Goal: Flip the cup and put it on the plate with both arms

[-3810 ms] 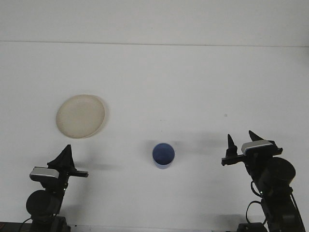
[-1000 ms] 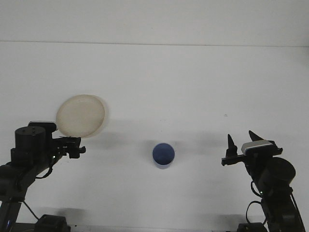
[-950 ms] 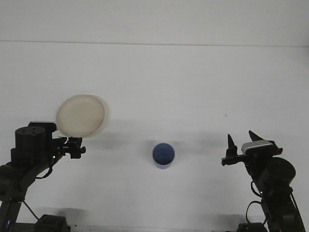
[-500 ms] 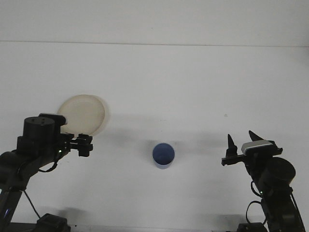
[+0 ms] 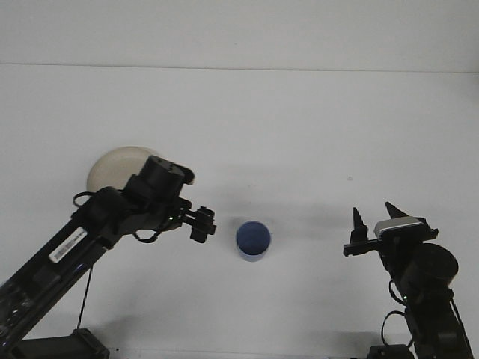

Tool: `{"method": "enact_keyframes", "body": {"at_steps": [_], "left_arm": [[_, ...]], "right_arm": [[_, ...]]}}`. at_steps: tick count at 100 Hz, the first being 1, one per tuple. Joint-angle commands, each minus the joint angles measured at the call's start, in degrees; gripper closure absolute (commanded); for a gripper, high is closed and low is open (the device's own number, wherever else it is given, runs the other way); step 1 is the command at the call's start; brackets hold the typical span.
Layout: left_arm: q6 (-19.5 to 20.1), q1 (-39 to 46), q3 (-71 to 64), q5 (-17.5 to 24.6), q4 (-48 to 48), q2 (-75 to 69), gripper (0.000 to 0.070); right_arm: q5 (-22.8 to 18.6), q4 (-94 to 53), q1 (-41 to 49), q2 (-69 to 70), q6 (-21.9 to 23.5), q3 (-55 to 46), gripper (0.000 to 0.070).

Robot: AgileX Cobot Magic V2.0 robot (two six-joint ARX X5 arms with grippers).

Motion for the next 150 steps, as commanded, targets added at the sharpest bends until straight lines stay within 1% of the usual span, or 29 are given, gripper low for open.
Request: {"method": "enact_keyframes", "body": {"at_steps": [1,12,36,50,70,115,118,121,126,127,128,129,131,136,141,150], "left_arm": [[-0.3,-2.3,2.9,-0.4,0.3,3.2,0.0240],[-0.2,-5.4,5.6,-1.6,0.3,8.0,0.0240],[0.3,-8.4,8.0,-1.6,2.0,15.7,0.0237],[0.4,-8.4,8.0,-1.6,2.3,19.1,0.0237],[1.6,-8.4,8.0,-1.6,2.8,22.8,0.0237],[2.8,-8.5,8.0,-1.6,3.0,27.6,0.0246],[2.8,-8.5,8.0,-1.6,3.2,27.6,0.0263],[2.8,-8.7,8.0,-1.6,3.2,27.6,0.0320],[2.9,-8.7,8.0,-1.6,3.1,27.6,0.0439],[2.9,-8.7,8.0,-1.6,3.1,27.6,0.0454],[3.0,-8.7,8.0,-1.6,3.1,27.6,0.0491],[3.1,-8.7,8.0,-1.6,3.0,27.6,0.0506],[3.3,-8.7,8.0,-1.6,3.0,27.6,0.0567],[3.8,-8.7,8.0,-1.6,2.9,27.6,0.0652],[4.6,-8.7,8.0,-1.6,2.9,27.6,0.0697],[4.9,-9.1,8.0,-1.6,2.8,27.6,0.0695]], "right_arm": [[0.0,0.5,0.1,0.0,0.8,0.5,0.0215],[0.0,0.5,0.1,0.0,0.8,0.5,0.0215],[0.0,0.5,0.1,0.0,0.8,0.5,0.0215],[0.0,0.5,0.1,0.0,0.8,0.5,0.0215],[0.0,0.5,0.1,0.0,0.8,0.5,0.0215],[0.0,0.5,0.1,0.0,0.8,0.5,0.0215],[0.0,0.5,0.1,0.0,0.8,0.5,0.0215],[0.0,0.5,0.1,0.0,0.8,0.5,0.0215],[0.0,0.5,0.1,0.0,0.8,0.5,0.0215],[0.0,0.5,0.1,0.0,0.8,0.5,0.0215],[0.0,0.5,0.1,0.0,0.8,0.5,0.0215],[0.0,0.5,0.1,0.0,0.8,0.5,0.0215],[0.0,0.5,0.1,0.0,0.8,0.5,0.0215],[0.0,0.5,0.1,0.0,0.8,0.5,0.0215],[0.0,0.5,0.1,0.0,0.8,0.5,0.0215],[0.0,0.5,0.1,0.0,0.8,0.5,0.0215]]}}
